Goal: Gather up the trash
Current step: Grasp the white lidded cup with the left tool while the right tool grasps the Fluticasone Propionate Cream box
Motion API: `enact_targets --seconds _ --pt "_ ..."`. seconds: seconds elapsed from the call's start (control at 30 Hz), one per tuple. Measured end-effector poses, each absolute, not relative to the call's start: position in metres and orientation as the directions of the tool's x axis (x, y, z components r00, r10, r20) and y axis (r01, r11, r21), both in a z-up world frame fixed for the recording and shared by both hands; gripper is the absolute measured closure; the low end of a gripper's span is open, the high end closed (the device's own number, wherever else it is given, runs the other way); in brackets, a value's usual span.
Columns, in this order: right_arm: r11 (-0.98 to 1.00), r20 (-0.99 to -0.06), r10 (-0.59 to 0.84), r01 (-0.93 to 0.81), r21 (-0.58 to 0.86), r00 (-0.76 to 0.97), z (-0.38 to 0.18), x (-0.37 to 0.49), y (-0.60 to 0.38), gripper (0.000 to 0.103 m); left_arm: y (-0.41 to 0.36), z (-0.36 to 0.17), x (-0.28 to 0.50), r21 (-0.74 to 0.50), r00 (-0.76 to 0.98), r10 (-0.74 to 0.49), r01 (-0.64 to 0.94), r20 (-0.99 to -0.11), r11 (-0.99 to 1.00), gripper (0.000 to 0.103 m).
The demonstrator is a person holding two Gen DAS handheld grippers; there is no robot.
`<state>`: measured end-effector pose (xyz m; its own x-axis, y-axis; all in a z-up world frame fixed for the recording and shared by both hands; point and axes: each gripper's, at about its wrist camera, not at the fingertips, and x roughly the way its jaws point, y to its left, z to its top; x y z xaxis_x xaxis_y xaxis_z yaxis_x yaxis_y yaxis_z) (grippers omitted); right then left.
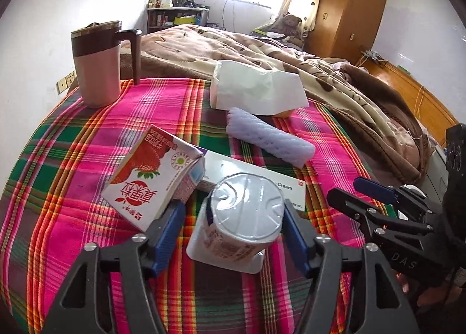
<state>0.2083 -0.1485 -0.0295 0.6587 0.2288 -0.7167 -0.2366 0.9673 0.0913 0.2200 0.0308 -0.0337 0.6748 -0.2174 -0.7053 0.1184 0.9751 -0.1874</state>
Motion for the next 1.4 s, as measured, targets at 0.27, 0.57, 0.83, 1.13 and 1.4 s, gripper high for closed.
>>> enact_targets --seconds 0.27,0.57,0.83,1.13,1.4 --pt "0.947 -0.716 0.274 -0.311 0.083 0.642 -0.029 0.214 -0.132 0.042 0.051 -0.034 0.213 -0.181 0.679 -0.191 0.087 -0.709 0.98 0.052" --pt "0.906 -0.717 0.286 -0.422 -0.012 0.635 -0.033 0.221 -0.097 0.042 0.067 -0.034 0.205 -0.182 0.673 -0.177 0.063 -0.718 0.981 0.052" --pt "0.868 -0.739 0.315 -0.495 -0.029 0.595 -0.038 0.234 -0.083 0.03 0.07 -0.035 0.205 -0.193 0.669 -0.181 0.057 -0.721 0.98 0.052" --pt "0.857 -0.79 0.311 -0.516 -0.008 0.528 -0.048 0.244 -0.076 0.029 0.069 -0.039 0.209 -0.197 0.667 -0.184 0.057 -0.722 0.979 0.051" --pt "0.887 -0.787 0.28 -0.462 -0.007 0.549 -0.045 0.239 -0.085 0.053 0.066 -0.043 0.212 -0.2 0.659 -0.184 0.052 -0.729 0.978 0.052"
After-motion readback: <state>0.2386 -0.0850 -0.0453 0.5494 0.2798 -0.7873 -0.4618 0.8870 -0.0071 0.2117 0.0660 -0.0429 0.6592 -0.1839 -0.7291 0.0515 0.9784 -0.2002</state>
